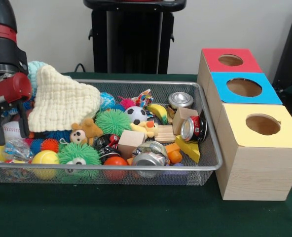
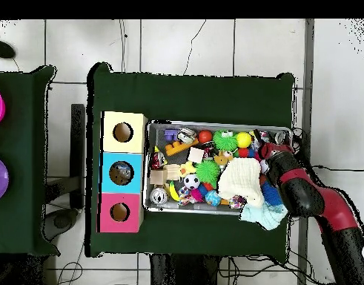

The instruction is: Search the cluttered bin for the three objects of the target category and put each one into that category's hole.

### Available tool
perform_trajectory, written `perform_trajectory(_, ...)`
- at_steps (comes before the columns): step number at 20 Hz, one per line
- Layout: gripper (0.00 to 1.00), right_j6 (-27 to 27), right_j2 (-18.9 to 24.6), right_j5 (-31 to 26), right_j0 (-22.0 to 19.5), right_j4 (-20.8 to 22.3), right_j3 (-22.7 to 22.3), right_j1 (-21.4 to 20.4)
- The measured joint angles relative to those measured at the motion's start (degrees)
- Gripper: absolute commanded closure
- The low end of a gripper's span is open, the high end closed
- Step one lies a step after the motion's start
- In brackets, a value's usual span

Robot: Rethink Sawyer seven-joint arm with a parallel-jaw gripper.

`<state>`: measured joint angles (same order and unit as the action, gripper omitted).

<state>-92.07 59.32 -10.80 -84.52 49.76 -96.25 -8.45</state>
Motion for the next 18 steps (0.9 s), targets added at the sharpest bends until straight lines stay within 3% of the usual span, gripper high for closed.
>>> perform_trajectory(18, 0.00, 0.0, 1.3, 0.0, 0.2, 1.0, 0.0, 3.0)
